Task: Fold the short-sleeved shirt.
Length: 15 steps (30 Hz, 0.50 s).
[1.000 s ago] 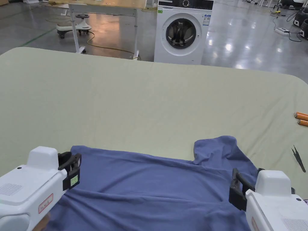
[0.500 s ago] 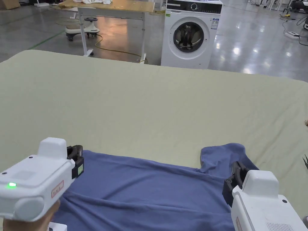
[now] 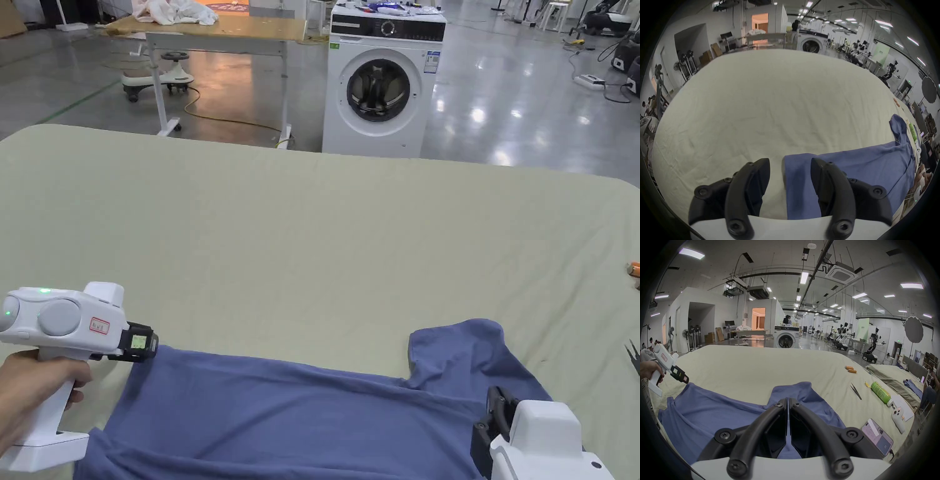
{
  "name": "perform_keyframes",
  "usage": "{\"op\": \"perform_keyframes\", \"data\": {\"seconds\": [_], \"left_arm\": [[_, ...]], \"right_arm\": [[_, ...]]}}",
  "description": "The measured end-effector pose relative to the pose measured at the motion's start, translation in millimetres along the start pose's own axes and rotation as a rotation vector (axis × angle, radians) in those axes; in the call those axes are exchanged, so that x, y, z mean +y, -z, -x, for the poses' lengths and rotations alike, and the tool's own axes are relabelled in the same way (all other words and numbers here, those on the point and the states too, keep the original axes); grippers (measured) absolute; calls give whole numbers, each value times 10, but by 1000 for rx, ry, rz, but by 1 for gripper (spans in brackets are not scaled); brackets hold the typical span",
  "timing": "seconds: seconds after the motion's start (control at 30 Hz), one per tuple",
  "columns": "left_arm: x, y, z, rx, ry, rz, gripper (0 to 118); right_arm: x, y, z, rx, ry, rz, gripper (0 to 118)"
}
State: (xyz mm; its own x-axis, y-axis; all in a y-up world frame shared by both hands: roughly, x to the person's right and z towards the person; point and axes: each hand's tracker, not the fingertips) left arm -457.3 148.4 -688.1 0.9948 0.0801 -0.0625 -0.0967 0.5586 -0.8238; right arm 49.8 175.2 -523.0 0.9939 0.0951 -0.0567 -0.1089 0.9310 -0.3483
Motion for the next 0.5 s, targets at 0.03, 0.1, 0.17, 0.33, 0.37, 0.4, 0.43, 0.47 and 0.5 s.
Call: {"op": "perform_keyframes", "data": {"seconds": [0.03, 0.1, 0.17, 0.33, 0.37, 0.4, 0.43, 0.47, 0.5], "left_arm": [[20, 55, 2, -1, -4, -1, 55], [19, 138, -9, 3, -3, 23, 55], [1, 273, -63, 47, 29, 85, 55], [-27, 339, -254, 108, 100, 87, 49], [-35, 350, -293, 120, 126, 80, 45], [-53, 346, -351, 116, 152, 72, 32], [-72, 347, -416, 100, 182, 64, 20], [-93, 341, -450, 91, 188, 61, 10], [-107, 337, -459, 79, 183, 63, 1]], "right_arm": [[-27, 2, -22, -7, -1, 9, 1], [-72, 17, -67, -15, 0, 24, 1], [-118, 19, -104, -24, 3, 44, 1], [-225, 33, -183, -42, 6, 80, 1], [-243, 38, -201, -46, 7, 87, 1], [-253, 46, -221, -47, 10, 95, 1], [-259, 53, -244, -48, 15, 103, 1], [-260, 71, -279, -53, 20, 110, 1], [-249, 96, -321, -57, 29, 119, 1]]}}
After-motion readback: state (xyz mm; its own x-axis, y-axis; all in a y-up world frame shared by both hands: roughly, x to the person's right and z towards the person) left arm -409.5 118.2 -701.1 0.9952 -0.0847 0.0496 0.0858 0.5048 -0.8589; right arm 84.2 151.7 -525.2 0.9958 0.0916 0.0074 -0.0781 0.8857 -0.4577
